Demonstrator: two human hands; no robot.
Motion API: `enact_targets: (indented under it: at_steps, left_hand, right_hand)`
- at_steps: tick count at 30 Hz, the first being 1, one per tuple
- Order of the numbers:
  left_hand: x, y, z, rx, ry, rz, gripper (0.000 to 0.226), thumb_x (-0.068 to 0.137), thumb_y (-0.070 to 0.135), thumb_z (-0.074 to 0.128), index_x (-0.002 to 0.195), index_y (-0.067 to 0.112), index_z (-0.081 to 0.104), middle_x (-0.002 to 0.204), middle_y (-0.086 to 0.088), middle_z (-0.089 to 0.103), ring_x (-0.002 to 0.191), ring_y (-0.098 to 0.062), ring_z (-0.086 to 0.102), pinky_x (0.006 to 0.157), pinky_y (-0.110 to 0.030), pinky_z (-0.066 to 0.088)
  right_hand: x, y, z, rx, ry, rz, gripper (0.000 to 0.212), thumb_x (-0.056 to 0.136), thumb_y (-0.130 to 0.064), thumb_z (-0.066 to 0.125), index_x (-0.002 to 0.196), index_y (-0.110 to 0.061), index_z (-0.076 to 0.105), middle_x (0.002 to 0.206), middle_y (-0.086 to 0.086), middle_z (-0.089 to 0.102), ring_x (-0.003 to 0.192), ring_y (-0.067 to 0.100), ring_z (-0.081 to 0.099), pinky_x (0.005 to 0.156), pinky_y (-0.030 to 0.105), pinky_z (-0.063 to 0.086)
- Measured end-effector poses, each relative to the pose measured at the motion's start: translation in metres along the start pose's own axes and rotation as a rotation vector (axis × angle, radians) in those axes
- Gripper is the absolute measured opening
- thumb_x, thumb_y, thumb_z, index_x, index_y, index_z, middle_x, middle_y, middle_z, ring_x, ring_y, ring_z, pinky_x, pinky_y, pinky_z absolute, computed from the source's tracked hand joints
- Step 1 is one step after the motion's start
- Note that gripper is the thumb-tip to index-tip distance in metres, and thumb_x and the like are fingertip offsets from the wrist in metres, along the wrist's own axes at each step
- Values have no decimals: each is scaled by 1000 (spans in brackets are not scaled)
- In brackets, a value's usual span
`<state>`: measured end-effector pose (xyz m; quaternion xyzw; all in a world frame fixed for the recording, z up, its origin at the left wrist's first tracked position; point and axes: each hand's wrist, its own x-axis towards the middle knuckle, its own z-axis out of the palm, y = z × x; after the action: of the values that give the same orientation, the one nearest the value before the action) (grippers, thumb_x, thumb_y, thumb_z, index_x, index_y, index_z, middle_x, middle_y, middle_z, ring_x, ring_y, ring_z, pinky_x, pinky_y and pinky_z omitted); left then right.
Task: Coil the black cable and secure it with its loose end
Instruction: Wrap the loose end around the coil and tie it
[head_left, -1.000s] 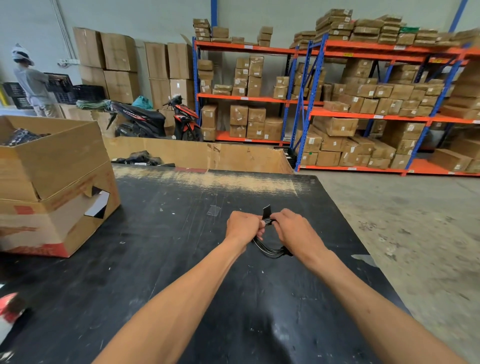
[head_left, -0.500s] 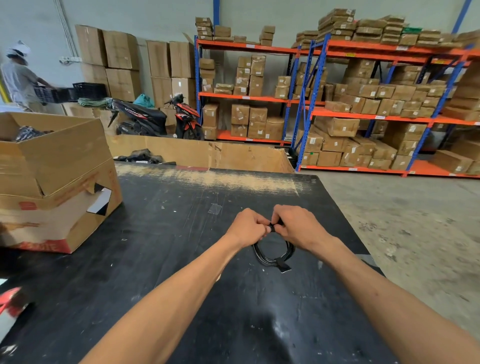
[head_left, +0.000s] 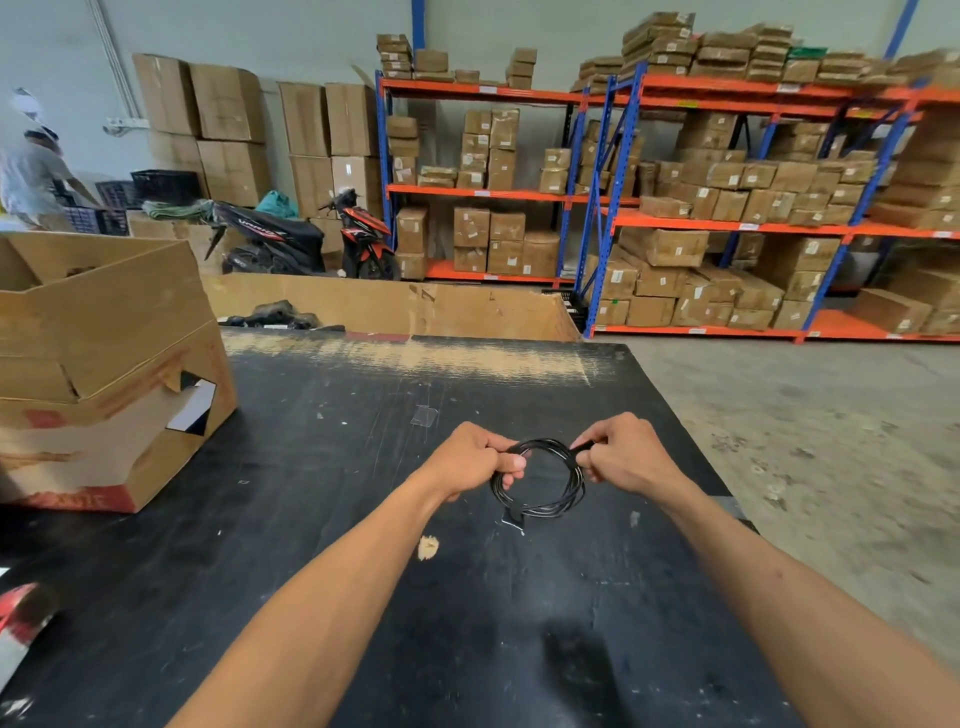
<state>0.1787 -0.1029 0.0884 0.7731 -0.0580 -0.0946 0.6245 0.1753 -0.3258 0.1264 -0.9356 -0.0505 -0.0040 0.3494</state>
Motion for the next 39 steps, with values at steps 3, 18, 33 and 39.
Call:
enact_targets:
  at_steps: [3,18,33,39]
  left_hand:
    - [3,3,2,52,-30,-3,15,88,0,69,99,3,78,76,-8,72,61,-10,61,73,-24,55]
    - [-6,-28,68,-957,-112,-407,26,83,-1,49,107,-4,55,128,-41,53,101,-52,64,90,-54,57]
    - [37,-55,187,-157,305,-332,40,67,-13,80,103,5,74,101,-12,71,76,-18,71,67,-19,56]
    - [65,-57,231,159,367,-304,42,69,-3,82,109,7,74,107,-10,74,93,-18,64,80,-18,43]
  right_hand:
    - [2,12,3,171,10,102,27,73,1,62,74,-17,81,56,3,74,48,9,69,57,16,57]
    - [-23,88,0,1211,60,225,24,89,18,47,86,10,70,88,22,79,81,31,79,67,24,63]
    - [-44,209,-17,697,57,506,25,75,10,83,89,-4,69,86,21,71,72,28,70,63,26,62]
    - [-23,240,-17,516,166,567,26,71,12,84,94,4,73,73,14,71,60,23,72,65,33,66]
